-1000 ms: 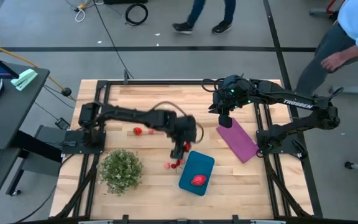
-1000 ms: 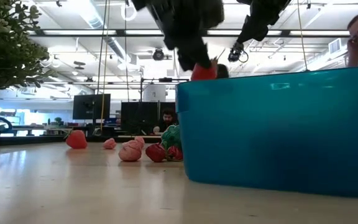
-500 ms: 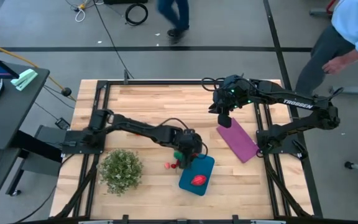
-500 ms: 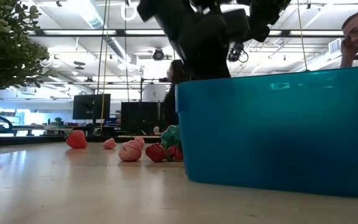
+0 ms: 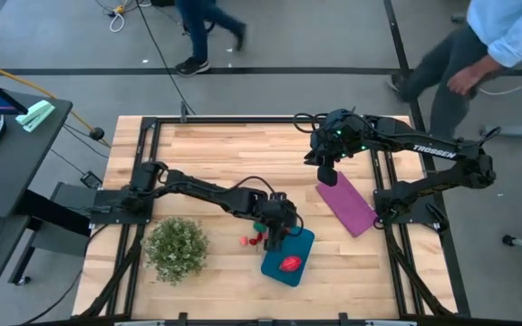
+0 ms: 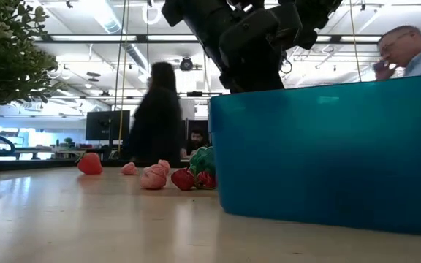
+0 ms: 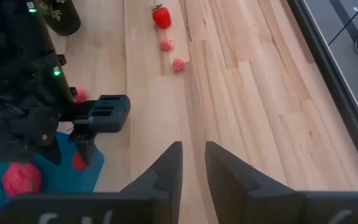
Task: Pick and placing Produce into tupperware
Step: Put the top red strawberry into the blue bin, then put the green bell pepper into the blue bin
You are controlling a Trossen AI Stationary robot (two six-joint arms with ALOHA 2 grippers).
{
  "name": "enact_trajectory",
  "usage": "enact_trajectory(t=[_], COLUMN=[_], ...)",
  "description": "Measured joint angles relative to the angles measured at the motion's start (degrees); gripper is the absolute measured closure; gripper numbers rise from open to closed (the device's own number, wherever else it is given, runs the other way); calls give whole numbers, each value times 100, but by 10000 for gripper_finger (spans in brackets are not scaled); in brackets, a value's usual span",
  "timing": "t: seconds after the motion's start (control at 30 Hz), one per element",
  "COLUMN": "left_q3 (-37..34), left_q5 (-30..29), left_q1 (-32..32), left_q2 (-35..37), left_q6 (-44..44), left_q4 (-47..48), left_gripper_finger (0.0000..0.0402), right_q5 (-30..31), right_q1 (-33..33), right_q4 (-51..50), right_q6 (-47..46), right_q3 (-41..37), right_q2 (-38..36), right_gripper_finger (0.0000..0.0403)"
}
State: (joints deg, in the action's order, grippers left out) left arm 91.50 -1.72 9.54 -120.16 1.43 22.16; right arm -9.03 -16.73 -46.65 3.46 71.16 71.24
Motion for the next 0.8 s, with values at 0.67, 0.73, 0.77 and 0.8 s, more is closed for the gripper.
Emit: enact_trajectory(t=[0.67, 0.73, 0.77, 0.8], left_q3=[4, 4, 7, 6], left_q5=[-1239, -1898, -2240, -2596], left_q1=[-231, -316, -350, -388], left_q2=[1093, 1479, 1704, 1918], left_q6=[-1106, -1157, -1159, -1158], left_q4=[949, 1523, 1705, 2003], left_gripper_finger=[246, 244, 243, 242], right_q5=[-3, -2, 6, 2], right_q1=[6, 50, 79, 90], right_q4=[116, 254, 325, 367], right_q6=[108, 204, 265, 320], right_q3=[0, 0, 0, 0], right_q2=[0, 33, 61, 101], right_gripper_finger=[325, 325, 325, 325])
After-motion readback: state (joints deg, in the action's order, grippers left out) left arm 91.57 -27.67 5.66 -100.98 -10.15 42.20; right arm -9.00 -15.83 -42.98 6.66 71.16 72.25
